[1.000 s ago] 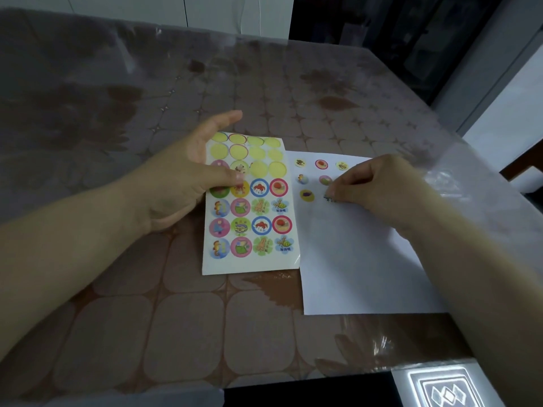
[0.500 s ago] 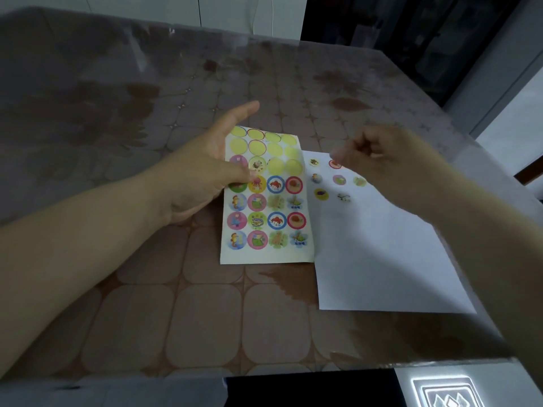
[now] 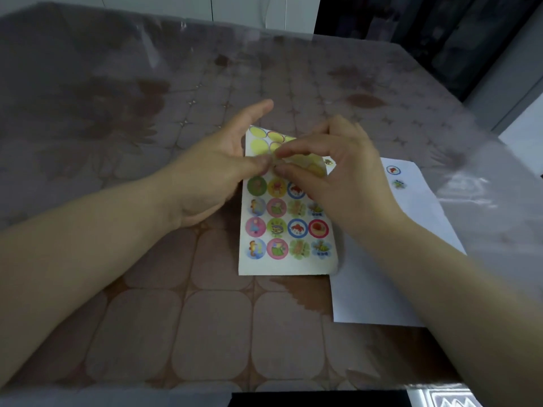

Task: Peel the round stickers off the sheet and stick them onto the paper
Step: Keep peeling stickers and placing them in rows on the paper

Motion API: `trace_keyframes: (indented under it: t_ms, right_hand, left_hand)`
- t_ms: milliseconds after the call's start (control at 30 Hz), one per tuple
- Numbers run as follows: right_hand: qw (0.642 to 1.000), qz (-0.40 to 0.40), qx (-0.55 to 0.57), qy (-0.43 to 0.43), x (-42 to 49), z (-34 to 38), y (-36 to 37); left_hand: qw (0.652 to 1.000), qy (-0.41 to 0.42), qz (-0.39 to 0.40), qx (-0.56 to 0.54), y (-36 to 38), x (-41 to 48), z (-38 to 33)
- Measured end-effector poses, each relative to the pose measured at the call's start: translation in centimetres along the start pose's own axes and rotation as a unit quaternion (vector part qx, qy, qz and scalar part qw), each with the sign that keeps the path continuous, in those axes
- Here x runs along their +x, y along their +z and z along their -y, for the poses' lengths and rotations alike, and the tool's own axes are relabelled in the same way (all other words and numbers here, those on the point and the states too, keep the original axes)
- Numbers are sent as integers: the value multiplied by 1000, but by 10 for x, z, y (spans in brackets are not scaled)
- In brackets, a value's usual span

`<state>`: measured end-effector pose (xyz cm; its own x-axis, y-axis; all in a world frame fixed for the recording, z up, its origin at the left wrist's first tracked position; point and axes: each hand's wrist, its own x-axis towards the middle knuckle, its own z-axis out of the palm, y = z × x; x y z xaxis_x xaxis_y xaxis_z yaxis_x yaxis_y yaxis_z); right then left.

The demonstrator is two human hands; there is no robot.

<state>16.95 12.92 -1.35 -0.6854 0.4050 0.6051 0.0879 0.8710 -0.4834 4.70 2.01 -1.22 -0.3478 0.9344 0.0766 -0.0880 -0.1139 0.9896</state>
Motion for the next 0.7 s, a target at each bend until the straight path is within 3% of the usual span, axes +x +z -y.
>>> trace_keyframes:
  t_ms: [567, 700]
  right_hand:
    - [995, -40, -48, -72, -5, 0, 0]
    - [998, -27, -25, -41, -6, 0, -1]
  left_hand:
    - [998, 1, -27, 59, -1, -2, -4]
    - [995, 14, -16, 98, -2, -2, -2]
